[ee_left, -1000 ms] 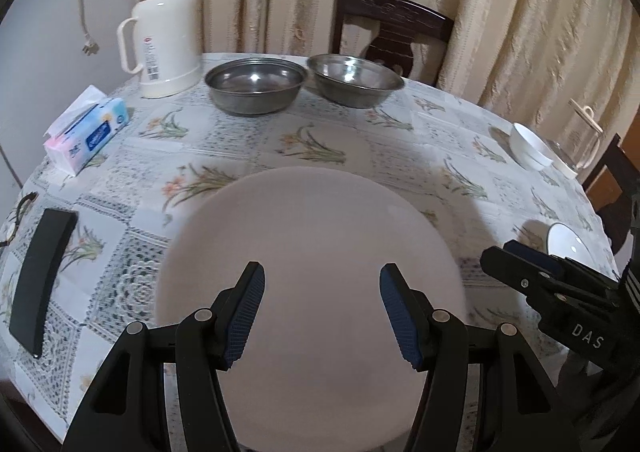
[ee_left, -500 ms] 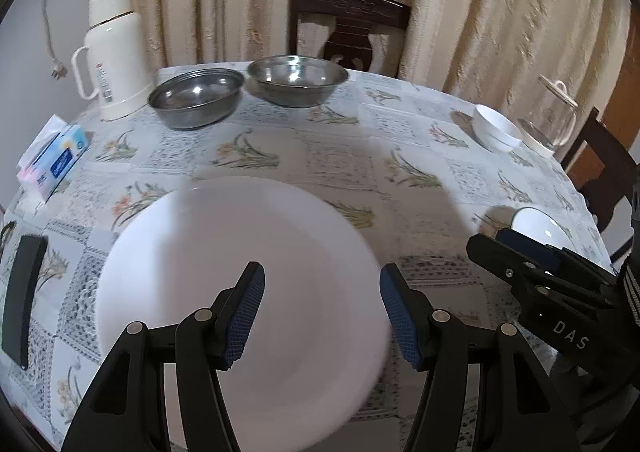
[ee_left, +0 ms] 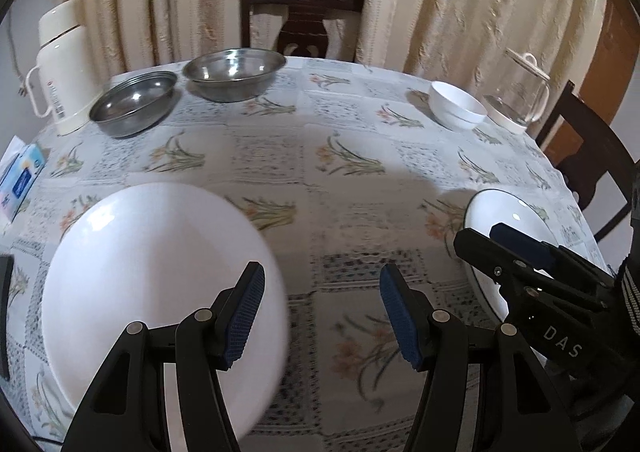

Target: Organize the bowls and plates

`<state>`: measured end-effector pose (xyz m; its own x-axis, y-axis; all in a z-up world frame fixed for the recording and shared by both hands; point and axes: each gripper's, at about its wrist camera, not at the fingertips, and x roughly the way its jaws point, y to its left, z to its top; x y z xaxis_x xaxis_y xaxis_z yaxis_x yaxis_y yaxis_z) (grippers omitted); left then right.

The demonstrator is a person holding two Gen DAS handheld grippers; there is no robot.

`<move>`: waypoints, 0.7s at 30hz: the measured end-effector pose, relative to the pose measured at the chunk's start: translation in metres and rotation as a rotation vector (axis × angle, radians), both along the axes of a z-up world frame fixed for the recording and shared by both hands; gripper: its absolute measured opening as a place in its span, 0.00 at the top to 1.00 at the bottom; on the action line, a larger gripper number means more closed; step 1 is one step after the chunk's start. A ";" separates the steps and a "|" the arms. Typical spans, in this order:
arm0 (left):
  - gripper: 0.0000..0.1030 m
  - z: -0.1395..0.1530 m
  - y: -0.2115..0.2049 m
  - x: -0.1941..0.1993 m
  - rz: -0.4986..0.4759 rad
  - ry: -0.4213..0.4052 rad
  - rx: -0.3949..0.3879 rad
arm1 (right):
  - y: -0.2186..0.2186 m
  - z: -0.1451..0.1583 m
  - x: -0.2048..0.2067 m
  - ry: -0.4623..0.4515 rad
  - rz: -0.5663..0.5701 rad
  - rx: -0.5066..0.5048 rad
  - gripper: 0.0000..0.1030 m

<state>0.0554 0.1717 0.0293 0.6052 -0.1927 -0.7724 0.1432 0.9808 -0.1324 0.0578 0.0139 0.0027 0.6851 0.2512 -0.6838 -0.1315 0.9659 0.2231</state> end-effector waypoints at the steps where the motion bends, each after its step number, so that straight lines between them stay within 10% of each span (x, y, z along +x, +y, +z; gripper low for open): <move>1: 0.41 -0.001 -0.003 0.001 -0.006 0.002 0.001 | -0.003 0.000 0.000 -0.001 -0.007 0.001 0.45; 21: 0.41 -0.019 -0.062 0.027 -0.103 0.079 -0.014 | -0.074 -0.011 0.001 0.035 -0.183 0.031 0.37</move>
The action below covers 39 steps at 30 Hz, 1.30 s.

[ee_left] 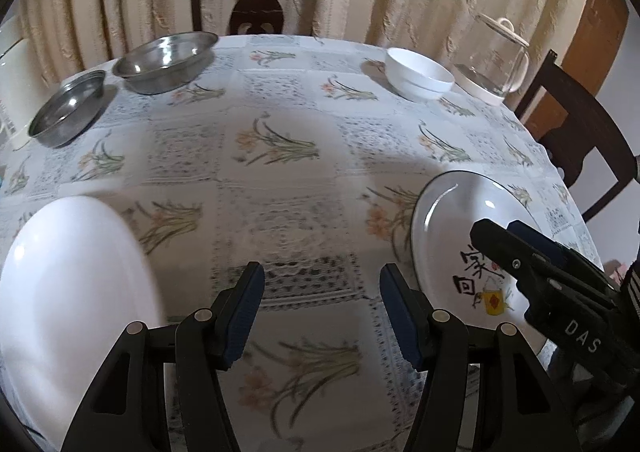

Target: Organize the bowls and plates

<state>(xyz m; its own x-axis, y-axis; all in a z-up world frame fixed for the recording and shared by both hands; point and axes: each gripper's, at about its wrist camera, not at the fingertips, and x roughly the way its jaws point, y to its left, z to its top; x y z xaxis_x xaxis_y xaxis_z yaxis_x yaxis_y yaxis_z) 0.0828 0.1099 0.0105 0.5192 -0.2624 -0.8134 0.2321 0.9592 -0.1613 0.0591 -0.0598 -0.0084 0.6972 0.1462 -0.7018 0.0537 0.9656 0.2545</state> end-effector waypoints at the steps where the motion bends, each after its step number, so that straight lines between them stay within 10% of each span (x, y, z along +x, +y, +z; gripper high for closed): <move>1: 0.41 -0.001 -0.002 0.001 -0.003 0.004 -0.002 | -0.004 -0.001 0.000 0.003 -0.008 0.001 0.37; 39: 0.41 -0.011 -0.026 0.022 -0.005 0.045 -0.124 | -0.050 0.001 -0.011 -0.022 -0.132 -0.024 0.36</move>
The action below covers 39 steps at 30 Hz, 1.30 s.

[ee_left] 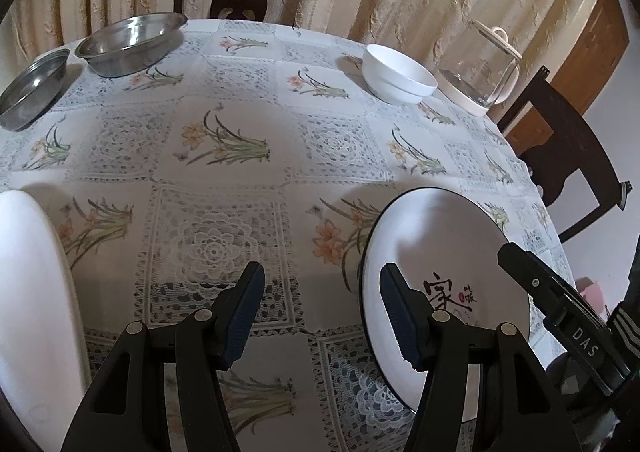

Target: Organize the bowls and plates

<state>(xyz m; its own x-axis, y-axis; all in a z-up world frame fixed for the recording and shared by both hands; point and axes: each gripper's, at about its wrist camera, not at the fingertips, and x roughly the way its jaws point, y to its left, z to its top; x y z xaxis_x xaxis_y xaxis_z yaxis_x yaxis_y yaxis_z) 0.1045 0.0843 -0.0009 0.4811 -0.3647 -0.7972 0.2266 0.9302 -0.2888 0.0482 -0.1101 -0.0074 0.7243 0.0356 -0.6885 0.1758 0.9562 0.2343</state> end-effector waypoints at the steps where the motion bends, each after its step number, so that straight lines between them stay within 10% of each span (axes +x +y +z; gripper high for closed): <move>1: 0.41 -0.001 -0.001 0.000 -0.002 0.003 0.000 | -0.001 0.000 0.000 -0.001 -0.006 -0.003 0.36; 22: 0.42 -0.016 -0.023 0.006 -0.067 0.011 0.008 | -0.015 -0.026 0.005 0.085 0.045 0.142 0.34; 39: 0.54 -0.014 -0.041 -0.003 -0.170 -0.008 -0.039 | -0.025 -0.035 0.005 0.079 0.067 0.224 0.54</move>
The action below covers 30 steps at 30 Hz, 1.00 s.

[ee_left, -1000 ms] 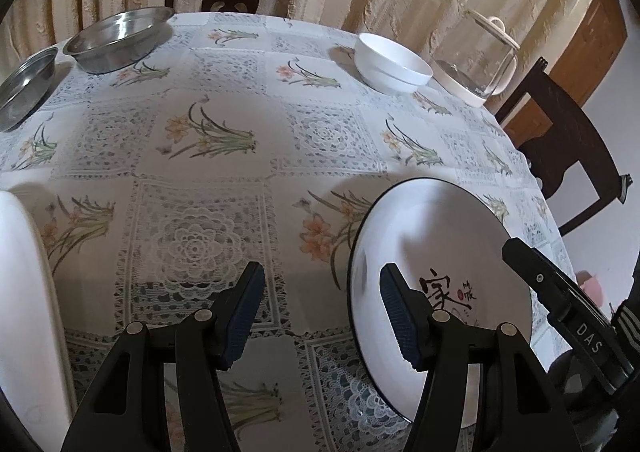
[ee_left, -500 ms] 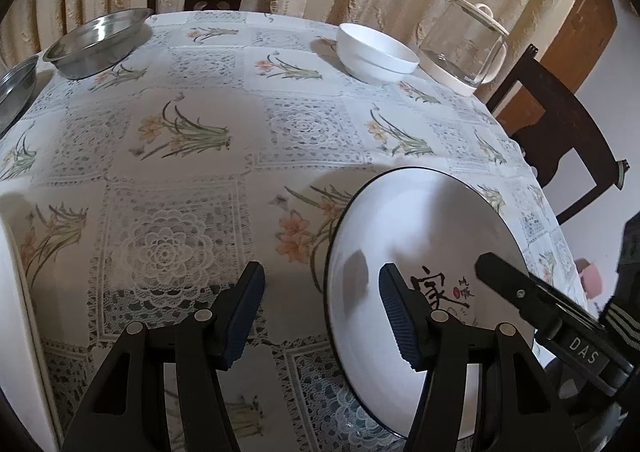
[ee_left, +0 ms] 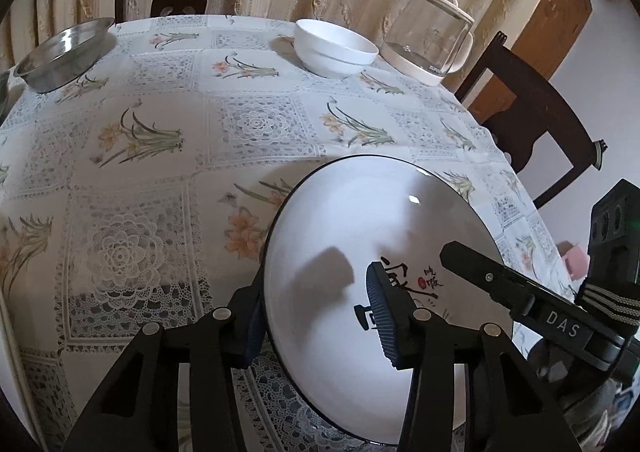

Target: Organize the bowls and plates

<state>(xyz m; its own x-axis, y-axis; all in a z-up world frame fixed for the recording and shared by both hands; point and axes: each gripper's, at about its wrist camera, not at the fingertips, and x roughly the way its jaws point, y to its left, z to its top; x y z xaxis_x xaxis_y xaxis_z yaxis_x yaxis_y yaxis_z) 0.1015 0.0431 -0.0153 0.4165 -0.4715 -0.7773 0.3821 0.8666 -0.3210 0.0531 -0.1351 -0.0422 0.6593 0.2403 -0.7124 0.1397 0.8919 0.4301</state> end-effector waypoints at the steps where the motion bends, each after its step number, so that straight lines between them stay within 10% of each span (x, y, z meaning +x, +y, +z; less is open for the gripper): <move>1: 0.54 0.000 0.000 0.000 0.000 -0.001 0.000 | -0.001 0.000 0.000 -0.001 0.001 0.004 0.54; 30: 0.54 0.042 0.096 -0.027 0.243 -0.073 -0.040 | 0.080 0.016 0.016 0.034 0.206 0.122 0.54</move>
